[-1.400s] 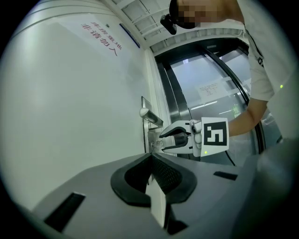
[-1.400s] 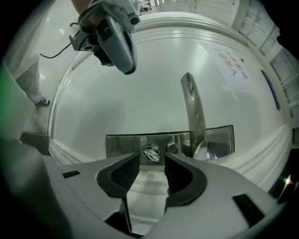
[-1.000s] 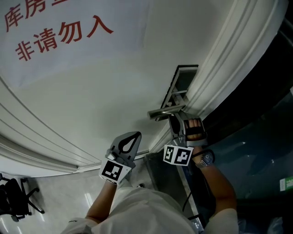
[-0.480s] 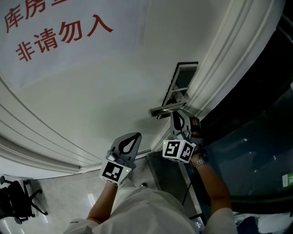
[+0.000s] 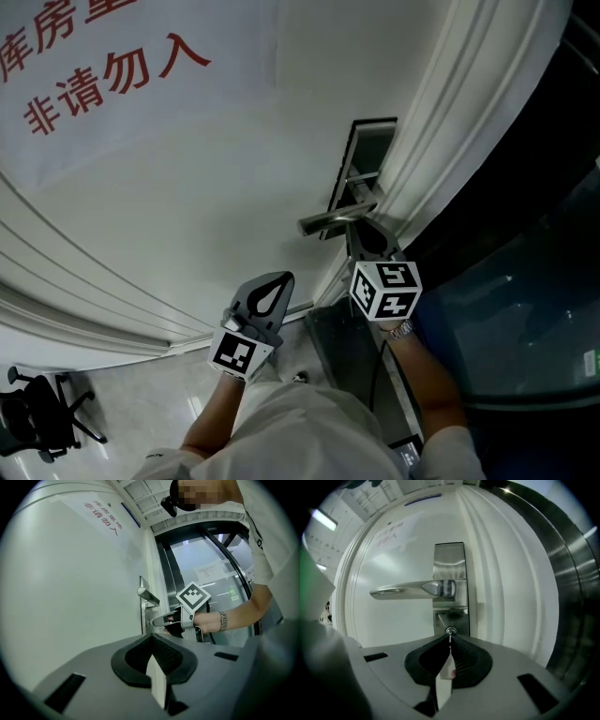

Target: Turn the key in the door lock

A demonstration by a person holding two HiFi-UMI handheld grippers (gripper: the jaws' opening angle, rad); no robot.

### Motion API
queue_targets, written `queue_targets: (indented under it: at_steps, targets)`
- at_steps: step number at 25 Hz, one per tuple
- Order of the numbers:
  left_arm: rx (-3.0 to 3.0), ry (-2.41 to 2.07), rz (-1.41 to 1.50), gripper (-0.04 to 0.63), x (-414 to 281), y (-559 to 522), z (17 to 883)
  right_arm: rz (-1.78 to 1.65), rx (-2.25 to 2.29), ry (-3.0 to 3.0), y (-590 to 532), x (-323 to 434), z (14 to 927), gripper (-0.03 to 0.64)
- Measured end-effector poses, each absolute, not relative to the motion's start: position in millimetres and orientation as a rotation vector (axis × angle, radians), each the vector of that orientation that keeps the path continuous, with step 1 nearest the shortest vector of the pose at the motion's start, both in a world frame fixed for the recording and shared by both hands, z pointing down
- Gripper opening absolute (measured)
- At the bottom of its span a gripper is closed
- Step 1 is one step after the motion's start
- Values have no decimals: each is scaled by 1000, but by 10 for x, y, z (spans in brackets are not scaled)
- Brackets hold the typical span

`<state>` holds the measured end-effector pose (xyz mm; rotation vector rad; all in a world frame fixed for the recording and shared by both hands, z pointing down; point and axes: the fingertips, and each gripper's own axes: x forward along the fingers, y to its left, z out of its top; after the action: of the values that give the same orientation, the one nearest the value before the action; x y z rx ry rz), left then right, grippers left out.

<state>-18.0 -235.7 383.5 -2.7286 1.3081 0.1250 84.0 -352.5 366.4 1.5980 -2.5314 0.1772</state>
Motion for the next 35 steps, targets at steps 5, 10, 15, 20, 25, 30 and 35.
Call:
queue_targets:
  at_steps: [5, 10, 15, 20, 25, 30, 35]
  targets:
    - [-2725, 1325, 108, 3, -193, -2335, 3850, 773, 1617, -2696, -3540, 875, 3686, 11]
    - [-2719, 1343, 91, 3, -200, -2311, 3869, 1315, 1541, -2787, -3554, 896, 3703, 12]
    - [-2716, 1344, 84, 4, -169, -2260, 3862, 1702, 1472, -2785, -3553, 912, 3719, 14]
    - [-2712, 1358, 77, 3, -155, -2189, 3866, 1678, 1450, -2785, -3556, 906, 3715, 20]
    - [-2699, 1366, 66, 3, -150, -2096, 3863, 1356, 1459, -2769, -3473, 842, 3659, 28]
    - [-2693, 1384, 62, 3, -164, -2062, 3877, 730, 1483, -2723, -3355, 841, 3565, 146]
    - [-2700, 1386, 69, 3, -153, -2046, 3904, 24, 1471, -2484, -3298, 866, 3528, 149]
